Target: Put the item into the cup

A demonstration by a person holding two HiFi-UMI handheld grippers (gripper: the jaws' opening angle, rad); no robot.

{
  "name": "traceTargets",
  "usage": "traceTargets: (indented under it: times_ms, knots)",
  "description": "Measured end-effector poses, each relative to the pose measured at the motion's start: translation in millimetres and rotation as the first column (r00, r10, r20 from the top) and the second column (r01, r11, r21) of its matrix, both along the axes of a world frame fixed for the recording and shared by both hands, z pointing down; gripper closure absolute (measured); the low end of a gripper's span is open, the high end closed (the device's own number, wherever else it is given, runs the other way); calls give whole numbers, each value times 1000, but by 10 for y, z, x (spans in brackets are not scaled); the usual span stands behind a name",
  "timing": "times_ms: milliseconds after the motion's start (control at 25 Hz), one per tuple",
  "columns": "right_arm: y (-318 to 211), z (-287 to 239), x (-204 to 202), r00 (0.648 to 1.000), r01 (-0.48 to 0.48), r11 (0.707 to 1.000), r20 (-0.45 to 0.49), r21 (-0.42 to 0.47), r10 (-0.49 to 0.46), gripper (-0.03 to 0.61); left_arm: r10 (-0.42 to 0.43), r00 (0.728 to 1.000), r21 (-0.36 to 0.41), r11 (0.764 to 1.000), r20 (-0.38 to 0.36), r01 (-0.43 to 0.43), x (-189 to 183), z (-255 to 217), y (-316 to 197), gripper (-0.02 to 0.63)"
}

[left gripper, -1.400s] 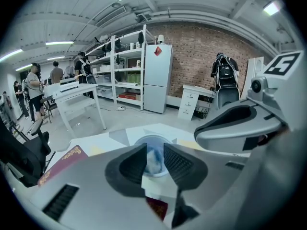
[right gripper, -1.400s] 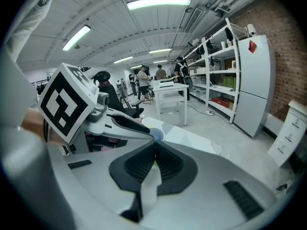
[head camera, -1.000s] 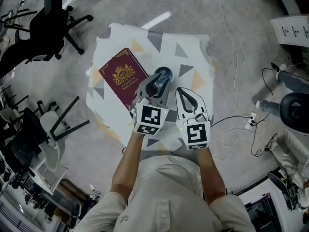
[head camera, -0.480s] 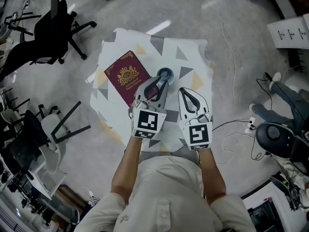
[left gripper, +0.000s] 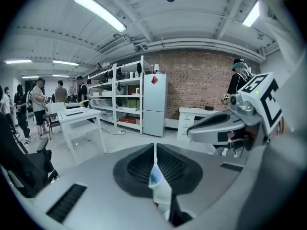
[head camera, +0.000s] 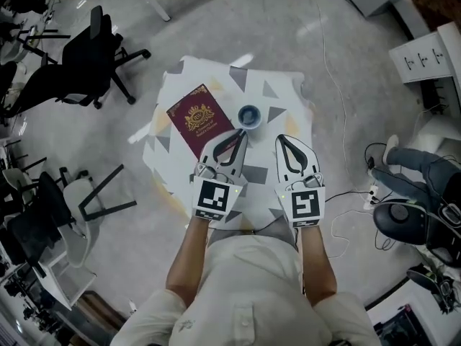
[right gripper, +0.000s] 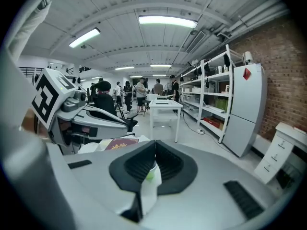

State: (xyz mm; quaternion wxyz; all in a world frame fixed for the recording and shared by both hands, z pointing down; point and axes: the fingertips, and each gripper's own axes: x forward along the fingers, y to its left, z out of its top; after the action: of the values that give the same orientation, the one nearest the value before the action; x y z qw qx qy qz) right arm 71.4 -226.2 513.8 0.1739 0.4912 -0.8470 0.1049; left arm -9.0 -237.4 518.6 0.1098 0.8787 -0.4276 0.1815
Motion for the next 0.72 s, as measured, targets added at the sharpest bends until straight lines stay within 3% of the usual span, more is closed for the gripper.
traceTargets:
  times_ms: [720]
  knots:
    - [525, -627, -95, 999, -44, 995, 12, 88, 43, 571, 38, 996, 111, 993, -76, -30, -201, -598, 505, 600]
